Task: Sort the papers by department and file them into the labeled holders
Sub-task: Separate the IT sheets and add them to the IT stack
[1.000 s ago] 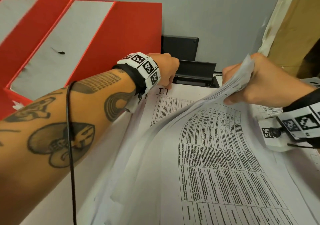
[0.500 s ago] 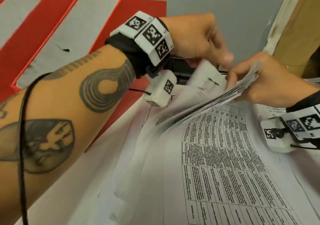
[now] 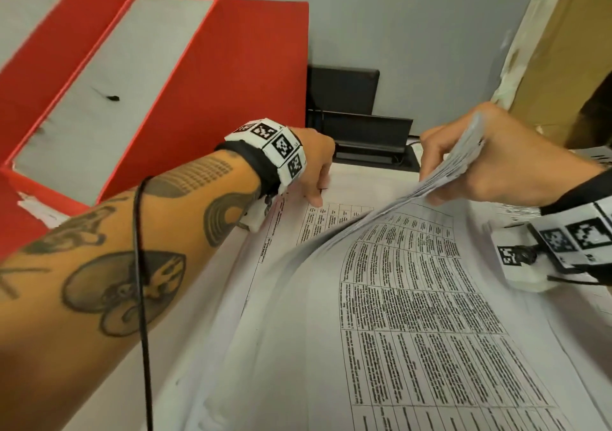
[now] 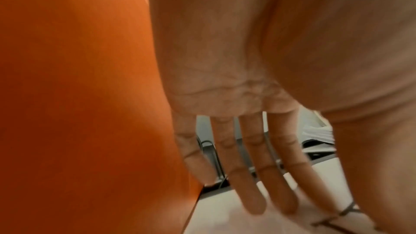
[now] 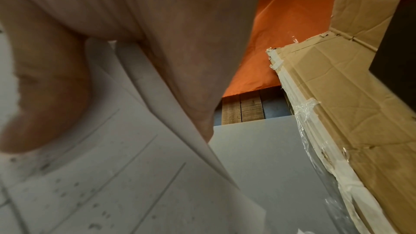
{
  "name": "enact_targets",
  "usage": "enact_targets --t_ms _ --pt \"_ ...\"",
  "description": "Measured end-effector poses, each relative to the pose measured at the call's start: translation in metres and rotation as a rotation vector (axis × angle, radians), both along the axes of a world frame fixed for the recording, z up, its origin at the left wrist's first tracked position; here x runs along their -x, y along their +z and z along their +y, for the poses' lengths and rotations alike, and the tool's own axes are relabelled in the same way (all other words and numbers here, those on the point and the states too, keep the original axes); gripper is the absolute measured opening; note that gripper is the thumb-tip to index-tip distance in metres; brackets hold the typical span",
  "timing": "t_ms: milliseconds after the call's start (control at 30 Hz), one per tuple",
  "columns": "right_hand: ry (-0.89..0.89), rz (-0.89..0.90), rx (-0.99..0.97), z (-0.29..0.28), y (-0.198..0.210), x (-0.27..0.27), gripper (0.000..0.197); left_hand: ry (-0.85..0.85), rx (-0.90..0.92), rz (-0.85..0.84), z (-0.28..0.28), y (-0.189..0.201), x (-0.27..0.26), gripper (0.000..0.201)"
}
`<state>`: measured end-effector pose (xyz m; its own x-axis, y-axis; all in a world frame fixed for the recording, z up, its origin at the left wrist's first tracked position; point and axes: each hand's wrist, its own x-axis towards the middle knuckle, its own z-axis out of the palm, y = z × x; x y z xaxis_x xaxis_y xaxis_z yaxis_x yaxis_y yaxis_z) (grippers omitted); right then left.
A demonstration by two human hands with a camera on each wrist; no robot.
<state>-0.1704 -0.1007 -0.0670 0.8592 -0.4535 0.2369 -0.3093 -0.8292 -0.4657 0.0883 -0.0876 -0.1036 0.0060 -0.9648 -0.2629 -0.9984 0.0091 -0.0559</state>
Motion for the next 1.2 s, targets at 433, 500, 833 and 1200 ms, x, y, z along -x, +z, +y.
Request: enact_targets --t_ms 433,500,833,1200 --pt "0.01 -0.02 -0.051 0.008 0.006 0.001 0.065 0.006 0.066 0.015 -0.011 0.002 -0.008 0.035" --pt "0.01 -0.019 -0.058 0.008 0.006 0.001 0.067 -0.003 0.081 0.002 -0.01 -0.002 -0.007 0.034" --pt "0.001 -0.015 -0.05 0.005 0.004 0.001 0.055 0.084 0.307 -0.04 0.008 0.042 0.007 0.031" --pt "-0.033 -0.029 -0.01 0.011 0.0 -0.004 0.071 -0.248 0.13 0.566 0.046 0.086 0.024 0.016"
